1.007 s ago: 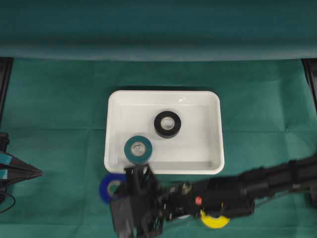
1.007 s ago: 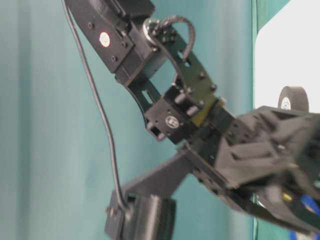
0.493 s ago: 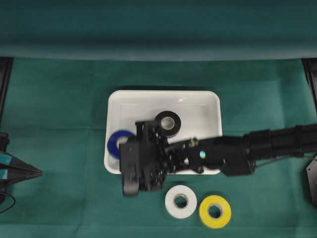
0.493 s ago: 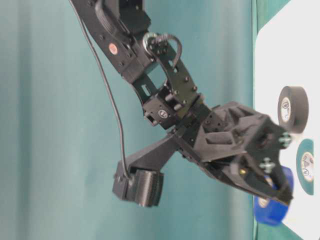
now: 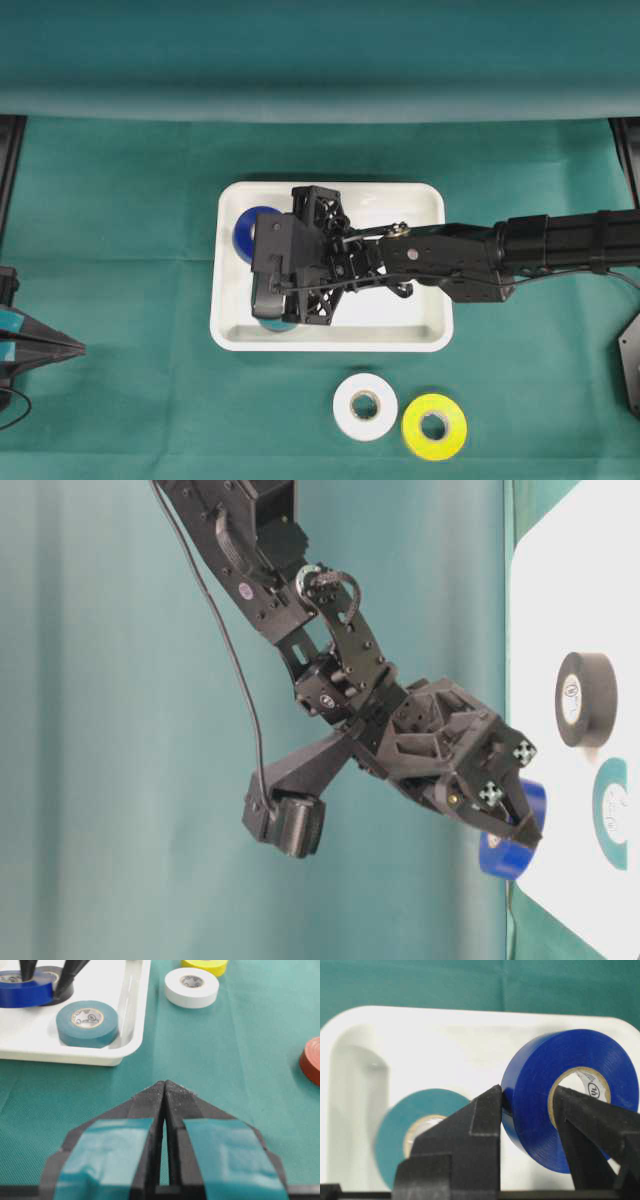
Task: Put the tape into the white case with the right arm.
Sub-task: 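Carry the blue tape into the tray's upper left and release, then withdraw the open right gripper to the right of the tray, then lower the right gripper onto the white tape roll and grasp it, then lift the white tape and place it in the tray's upper right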
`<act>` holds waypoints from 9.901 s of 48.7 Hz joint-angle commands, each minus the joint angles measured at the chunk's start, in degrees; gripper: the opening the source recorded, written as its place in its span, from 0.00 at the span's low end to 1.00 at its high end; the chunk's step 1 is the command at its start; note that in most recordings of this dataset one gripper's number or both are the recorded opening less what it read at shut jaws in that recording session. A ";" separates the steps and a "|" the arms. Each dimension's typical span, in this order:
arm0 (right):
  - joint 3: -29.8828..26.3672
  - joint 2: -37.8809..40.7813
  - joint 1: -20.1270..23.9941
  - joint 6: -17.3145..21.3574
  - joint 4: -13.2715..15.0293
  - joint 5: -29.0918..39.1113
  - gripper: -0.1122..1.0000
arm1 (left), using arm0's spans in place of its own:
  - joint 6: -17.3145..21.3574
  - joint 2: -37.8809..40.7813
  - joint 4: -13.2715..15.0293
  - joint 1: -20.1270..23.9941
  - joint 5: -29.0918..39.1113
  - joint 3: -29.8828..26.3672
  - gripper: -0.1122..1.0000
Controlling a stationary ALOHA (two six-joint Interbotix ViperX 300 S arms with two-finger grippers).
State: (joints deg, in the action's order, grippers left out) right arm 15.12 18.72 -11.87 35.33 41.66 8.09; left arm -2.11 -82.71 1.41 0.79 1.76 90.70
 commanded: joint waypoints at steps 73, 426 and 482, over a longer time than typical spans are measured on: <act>20.65 -16.87 -1.05 0.44 0.18 0.26 0.79 | 0.09 0.53 0.00 0.00 -0.26 -0.79 0.10; 20.39 -19.51 8.00 7.56 4.22 5.45 0.12 | 0.09 0.44 0.00 0.00 -0.26 -0.79 0.10; 28.30 -22.94 -2.99 7.73 5.54 2.72 0.12 | 0.09 0.53 0.00 0.00 -0.26 -0.70 0.10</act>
State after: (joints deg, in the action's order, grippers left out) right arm 44.21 -3.08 -14.94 43.07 47.02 11.60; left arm -2.11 -82.71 1.41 0.79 1.76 90.70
